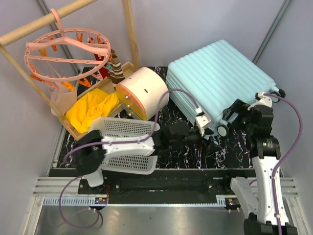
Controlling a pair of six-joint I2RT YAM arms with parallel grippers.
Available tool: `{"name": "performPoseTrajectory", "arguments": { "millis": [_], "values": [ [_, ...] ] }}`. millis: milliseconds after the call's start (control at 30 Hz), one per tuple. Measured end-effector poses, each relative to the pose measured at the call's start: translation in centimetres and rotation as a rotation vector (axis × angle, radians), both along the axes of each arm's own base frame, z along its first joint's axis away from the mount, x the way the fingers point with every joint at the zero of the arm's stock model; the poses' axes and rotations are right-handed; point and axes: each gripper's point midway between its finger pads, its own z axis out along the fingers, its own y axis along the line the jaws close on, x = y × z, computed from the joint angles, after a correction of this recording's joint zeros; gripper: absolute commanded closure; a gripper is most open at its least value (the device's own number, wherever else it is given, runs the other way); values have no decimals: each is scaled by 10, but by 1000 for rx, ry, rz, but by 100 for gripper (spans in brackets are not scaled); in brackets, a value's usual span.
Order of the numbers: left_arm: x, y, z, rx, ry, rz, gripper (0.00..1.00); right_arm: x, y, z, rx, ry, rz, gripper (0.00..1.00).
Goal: Open, take out, and arrange the luggage
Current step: Adjust the luggage at the center of the board.
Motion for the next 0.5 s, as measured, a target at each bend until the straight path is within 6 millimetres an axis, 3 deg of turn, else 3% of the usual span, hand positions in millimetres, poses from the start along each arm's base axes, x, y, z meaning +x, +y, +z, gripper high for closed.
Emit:
{"name": "performPoseTrajectory", "arguments": {
  "millis": [100, 200, 267, 367, 500],
  "values": [
    [-9, 38, 59, -89, -52, 6, 1, -16, 3, 2, 5, 15, 11, 2],
    [12, 71, 104, -160, -96, 74, 1, -26, 7, 12, 7, 16, 34, 1],
    [33, 93, 117, -173, -103, 142, 1, -31, 10, 22, 9, 18, 51, 1],
    [75, 128, 108, -135, -67, 273, 1, -33, 15, 34, 25, 36, 73, 4],
    [119, 172, 61, -35, 30, 426, 1, -38, 24, 18, 88, 145, 95, 10]
  ]
}}
